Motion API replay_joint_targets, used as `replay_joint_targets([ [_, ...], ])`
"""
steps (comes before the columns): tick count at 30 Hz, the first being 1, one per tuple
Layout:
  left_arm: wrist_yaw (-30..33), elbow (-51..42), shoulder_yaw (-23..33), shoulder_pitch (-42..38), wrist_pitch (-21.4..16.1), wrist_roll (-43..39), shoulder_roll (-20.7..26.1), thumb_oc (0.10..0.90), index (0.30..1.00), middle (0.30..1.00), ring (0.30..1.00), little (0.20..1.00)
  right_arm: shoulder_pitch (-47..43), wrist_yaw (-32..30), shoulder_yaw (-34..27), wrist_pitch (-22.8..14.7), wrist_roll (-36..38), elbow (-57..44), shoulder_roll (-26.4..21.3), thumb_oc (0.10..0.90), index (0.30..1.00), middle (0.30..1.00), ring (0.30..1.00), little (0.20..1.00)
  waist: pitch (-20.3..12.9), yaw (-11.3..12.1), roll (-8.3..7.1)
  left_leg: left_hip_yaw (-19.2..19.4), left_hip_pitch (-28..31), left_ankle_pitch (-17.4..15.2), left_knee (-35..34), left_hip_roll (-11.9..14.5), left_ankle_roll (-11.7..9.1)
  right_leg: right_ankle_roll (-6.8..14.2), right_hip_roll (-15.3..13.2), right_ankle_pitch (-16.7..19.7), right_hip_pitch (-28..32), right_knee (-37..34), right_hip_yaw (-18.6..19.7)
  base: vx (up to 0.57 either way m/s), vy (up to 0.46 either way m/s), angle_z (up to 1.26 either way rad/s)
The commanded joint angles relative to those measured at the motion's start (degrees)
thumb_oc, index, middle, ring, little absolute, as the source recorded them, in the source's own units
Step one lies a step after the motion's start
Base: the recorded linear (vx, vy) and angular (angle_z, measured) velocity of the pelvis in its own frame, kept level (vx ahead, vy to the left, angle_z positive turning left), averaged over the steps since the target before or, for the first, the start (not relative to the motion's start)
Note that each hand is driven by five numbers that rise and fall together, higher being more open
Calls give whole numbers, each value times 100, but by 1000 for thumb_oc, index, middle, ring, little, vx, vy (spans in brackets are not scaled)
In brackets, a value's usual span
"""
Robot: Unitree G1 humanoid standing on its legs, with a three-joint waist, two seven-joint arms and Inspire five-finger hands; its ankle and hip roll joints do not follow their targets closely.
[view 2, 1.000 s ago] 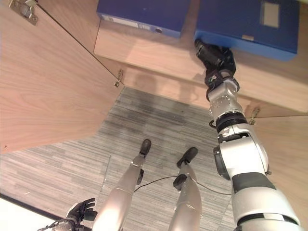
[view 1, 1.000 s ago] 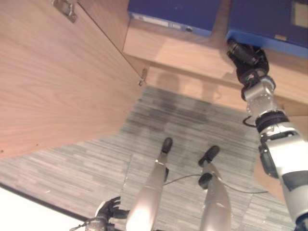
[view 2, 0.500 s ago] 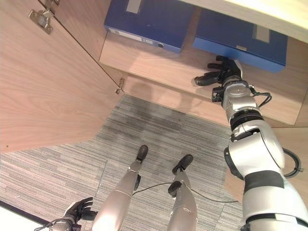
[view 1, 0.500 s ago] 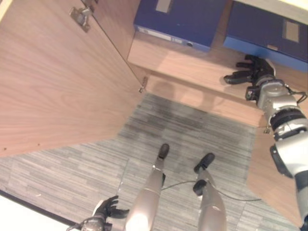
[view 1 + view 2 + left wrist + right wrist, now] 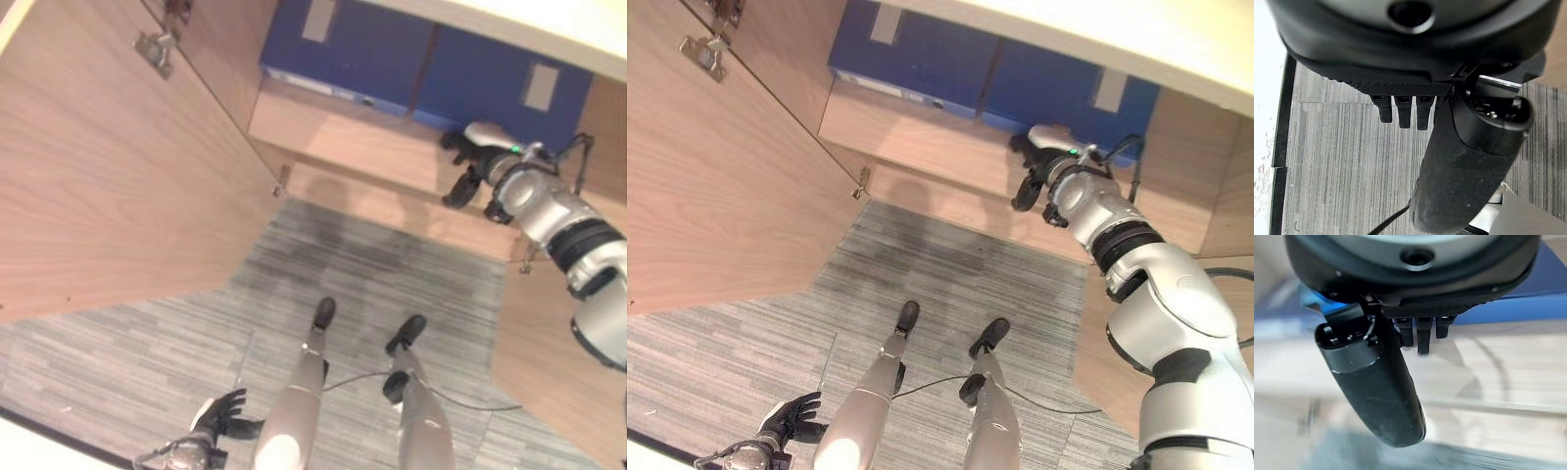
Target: Put the empty folder in the office cabinet
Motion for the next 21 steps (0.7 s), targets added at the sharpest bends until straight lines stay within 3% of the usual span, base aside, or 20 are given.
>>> replay_joint_targets([
  [1,-155,320,2,604,151,69,239,800,900,900,900,900,390,700,263,77,-850,426,-165,800,900,900,900,900,211,109,216,-302,352,-490,-435,470,-225,816,-374,-303,321,335,-136,-16,33,-11],
  [9,-272,528,-43,458,235,94,122,800,900,900,900,900,1157,743,-58,114,-1786,539,149,800,900,900,900,900,43,62,263,-267,756,-335,-858,406,-168,876,-320,-213,683,48,-123,3,44,-2],
  [11,-249,757,-20,331,284,88,-7,800,900,900,900,900,1447,554,-243,191,-2361,895,655,800,900,900,900,900,-102,-3,273,-166,1012,-324,-986,335,-127,904,-312,-138,912,-104,-44,14,103,2],
  [15,-152,1017,20,198,315,162,-167,800,900,900,900,900,1762,362,-533,270,-2748,1312,1237,800,900,900,900,900,-243,-58,266,-75,1255,-362,-1043,257,-71,939,-325,-72,1131,-236,13,12,93,-10],
  [17,-130,1171,51,127,329,266,-230,800,900,900,900,900,2070,334,-710,300,-2785,1502,1583,800,900,900,900,900,-351,-74,263,-8,1461,-411,-1058,184,-17,973,-373,-27,1317,-306,25,-14,180,-11],
  [18,-139,1322,57,29,335,435,-353,800,900,900,900,900,2546,381,-1006,301,-2571,1612,1905,800,900,900,900,900,-454,-136,256,72,1599,-361,-1024,10,76,964,-536,160,1438,-357,-14,-66,187,-14],
  [20,-178,1355,40,21,344,552,-395,800,900,900,900,900,2797,397,-1185,305,-2433,1718,2049,800,900,900,900,900,-527,-143,277,111,1734,-415,-1015,-58,122,997,-591,192,1551,-388,-21,1,206,-8],
  [21,-247,1531,17,-66,357,755,-565,800,900,900,900,900,3371,377,-1660,330,-2114,2054,2358,800,900,900,900,900,-702,-185,321,186,2009,-523,-1009,-176,199,1055,-713,246,1747,-428,-53,45,202,-7],
])
